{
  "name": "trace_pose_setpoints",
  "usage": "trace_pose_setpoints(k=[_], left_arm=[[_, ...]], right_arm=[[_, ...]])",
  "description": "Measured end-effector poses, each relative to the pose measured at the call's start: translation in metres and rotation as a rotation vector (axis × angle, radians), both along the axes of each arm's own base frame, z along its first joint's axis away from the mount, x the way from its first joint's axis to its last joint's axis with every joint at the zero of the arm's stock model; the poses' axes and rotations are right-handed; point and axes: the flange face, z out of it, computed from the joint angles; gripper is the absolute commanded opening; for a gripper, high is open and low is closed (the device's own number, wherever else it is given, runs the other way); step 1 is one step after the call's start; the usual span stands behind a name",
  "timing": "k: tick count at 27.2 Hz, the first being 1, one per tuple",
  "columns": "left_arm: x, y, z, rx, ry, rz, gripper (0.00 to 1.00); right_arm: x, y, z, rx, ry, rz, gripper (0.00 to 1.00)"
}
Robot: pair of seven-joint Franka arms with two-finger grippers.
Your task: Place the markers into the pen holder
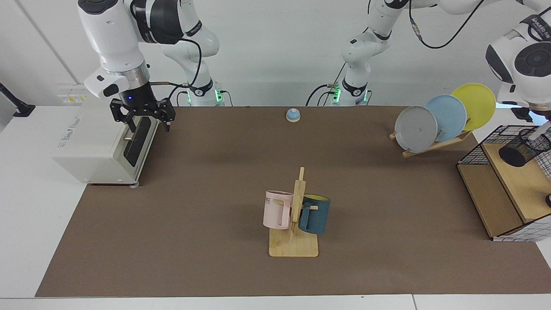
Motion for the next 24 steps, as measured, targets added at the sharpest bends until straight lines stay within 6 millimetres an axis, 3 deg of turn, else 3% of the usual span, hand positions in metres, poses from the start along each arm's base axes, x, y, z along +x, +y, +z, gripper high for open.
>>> trace_pose_setpoints(k=[3,4,5,6,15,24], left_arm=[[0.001,0.001,-0.009,0.021,0.021,0.026,0.04],[0.000,0.002,-0.010,0.023,0.027,0.033,0.37],[-0.001,0.002,-0.011,0.025,0.034,0.043,0.77],[-0.002,0.003,-0.012,0.025,0.040,0.051,1.00],[-0.002,-0.005,-0.012,0.028,0.048,0.067,1.00],[0.000,-0.063,-0.009,-0.023,-0.039,0.183,1.00]], right_arm=[[0.000,0.000,0.000,0.000,0.000,0.000,1.00],[0.000,0.000,0.000,0.000,0.000,0.000,1.00],[0.000,0.000,0.000,0.000,0.000,0.000,1.00],[0.000,0.000,0.000,0.000,0.000,0.000,1.00],[0.000,0.000,0.000,0.000,0.000,0.000,1.00],[0.000,0.000,0.000,0.000,0.000,0.000,1.00]])
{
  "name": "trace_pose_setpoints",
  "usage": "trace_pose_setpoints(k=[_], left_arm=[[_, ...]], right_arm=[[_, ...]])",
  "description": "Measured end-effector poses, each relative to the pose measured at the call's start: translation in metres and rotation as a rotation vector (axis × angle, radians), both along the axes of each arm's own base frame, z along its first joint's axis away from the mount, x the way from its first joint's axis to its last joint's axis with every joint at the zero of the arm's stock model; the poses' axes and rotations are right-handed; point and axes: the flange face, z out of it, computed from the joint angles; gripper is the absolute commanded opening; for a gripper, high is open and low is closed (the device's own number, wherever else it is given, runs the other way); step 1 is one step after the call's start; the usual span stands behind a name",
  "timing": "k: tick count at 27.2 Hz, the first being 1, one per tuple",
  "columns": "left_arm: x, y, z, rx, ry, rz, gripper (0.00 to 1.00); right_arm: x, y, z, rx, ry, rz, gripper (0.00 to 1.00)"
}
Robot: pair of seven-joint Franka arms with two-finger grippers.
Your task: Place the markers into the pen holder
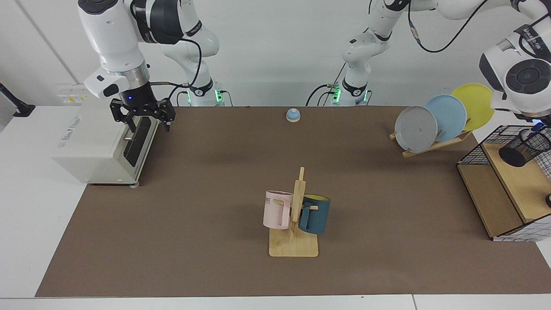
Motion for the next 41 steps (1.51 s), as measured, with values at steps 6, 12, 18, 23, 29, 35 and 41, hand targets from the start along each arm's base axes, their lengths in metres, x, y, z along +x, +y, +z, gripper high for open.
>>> trace_pose_setpoints(k=[6,12,18,23,29,35,41], left_arm=[[-0.003,-0.026,-0.007,-0.184,-0.142,0.195,1.00],[-0.004,-0.044,-0.017,-0.328,-0.294,0.469,1.00],[-0.001,-0.078,-0.017,-0.362,-0.419,0.694,1.00],[0.001,-0.114,-0.011,-0.373,-0.504,0.821,1.00],[-0.007,-0.150,0.023,-0.450,-0.578,0.866,1.00],[-0.029,-0.163,0.065,-0.478,-0.651,0.880,1.00],[-0.034,-0.163,0.069,-0.517,-0.636,0.908,1.00]], right_arm=[[0.000,0.000,0.000,0.000,0.000,0.000,1.00],[0.000,0.000,0.000,0.000,0.000,0.000,1.00],[0.000,0.000,0.000,0.000,0.000,0.000,1.00],[0.000,0.000,0.000,0.000,0.000,0.000,1.00],[0.000,0.000,0.000,0.000,0.000,0.000,1.00],[0.000,0.000,0.000,0.000,0.000,0.000,1.00],[0.000,0.000,0.000,0.000,0.000,0.000,1.00]])
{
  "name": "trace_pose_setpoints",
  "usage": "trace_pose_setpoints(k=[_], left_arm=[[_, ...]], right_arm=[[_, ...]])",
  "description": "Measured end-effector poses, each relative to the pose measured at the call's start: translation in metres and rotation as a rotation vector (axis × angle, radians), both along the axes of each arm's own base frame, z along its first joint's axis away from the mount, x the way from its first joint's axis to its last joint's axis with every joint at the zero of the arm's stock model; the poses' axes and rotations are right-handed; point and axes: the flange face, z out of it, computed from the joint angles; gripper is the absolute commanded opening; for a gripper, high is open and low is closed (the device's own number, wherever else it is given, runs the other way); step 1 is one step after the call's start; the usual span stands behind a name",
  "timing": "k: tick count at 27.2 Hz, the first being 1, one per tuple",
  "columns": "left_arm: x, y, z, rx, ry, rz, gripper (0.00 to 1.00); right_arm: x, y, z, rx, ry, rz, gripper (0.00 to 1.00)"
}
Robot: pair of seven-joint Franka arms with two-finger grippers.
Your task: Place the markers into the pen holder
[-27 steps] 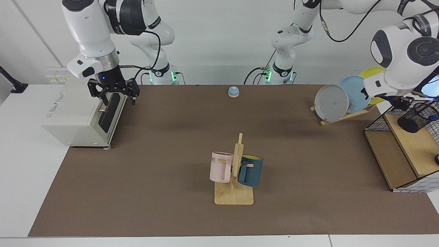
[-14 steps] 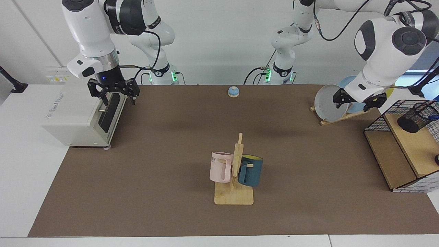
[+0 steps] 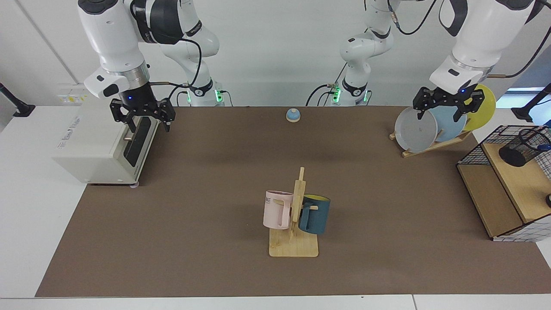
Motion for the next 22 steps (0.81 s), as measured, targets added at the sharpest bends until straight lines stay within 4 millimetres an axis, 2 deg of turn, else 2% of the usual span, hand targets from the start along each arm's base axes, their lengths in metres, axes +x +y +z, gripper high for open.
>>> trace_pose_setpoints(k=[6,13,22], left_arm=[[0.002,0.007,-0.003,-0.020,-0.004,0.017,1.00],[0.006,0.041,-0.004,-0.081,-0.020,0.045,1.00],[0.008,0.021,0.000,-0.077,-0.044,0.009,1.00]], right_arm=[[0.000,0.000,0.000,0.000,0.000,0.000,1.00],[0.000,0.000,0.000,0.000,0.000,0.000,1.00],[0.000,0.000,0.000,0.000,0.000,0.000,1.00]])
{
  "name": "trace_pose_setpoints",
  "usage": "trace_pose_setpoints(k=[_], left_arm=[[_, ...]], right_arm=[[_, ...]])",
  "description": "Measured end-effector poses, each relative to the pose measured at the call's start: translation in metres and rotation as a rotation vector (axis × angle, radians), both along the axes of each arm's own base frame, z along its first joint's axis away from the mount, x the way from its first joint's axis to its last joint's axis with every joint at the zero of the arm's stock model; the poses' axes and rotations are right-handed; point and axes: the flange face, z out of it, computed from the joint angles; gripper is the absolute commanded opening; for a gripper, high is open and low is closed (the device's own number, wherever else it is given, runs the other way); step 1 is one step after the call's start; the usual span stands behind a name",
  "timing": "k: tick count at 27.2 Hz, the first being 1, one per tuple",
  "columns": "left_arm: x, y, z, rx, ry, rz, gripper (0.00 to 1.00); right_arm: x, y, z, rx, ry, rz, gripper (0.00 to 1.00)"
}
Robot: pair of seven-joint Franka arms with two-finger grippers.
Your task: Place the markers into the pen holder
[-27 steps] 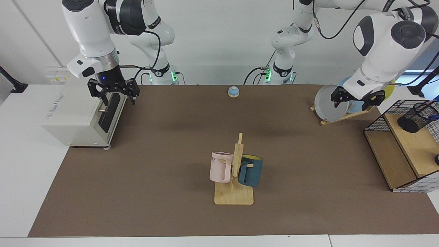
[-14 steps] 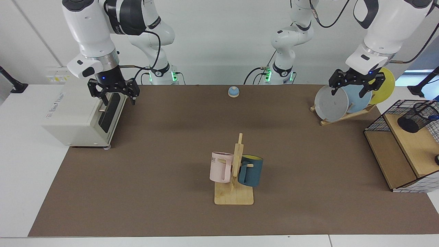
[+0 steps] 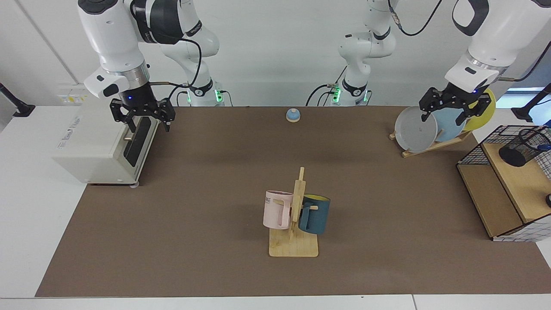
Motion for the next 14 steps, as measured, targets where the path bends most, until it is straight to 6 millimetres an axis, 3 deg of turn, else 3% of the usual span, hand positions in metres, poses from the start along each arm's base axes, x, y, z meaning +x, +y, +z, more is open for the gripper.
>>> trace_pose_setpoints(k=[8,14], left_arm=[[-0.003,-0.009,0.004,-0.005,-0.016,-0.010,1.00],[-0.022,-0.002,-0.006,-0.055,-0.043,0.023,1.00]], right_arm=[[0.000,0.000,0.000,0.000,0.001,0.000,1.00],[-0.009,0.005,0.008,0.033,0.021,-0.001,1.00]])
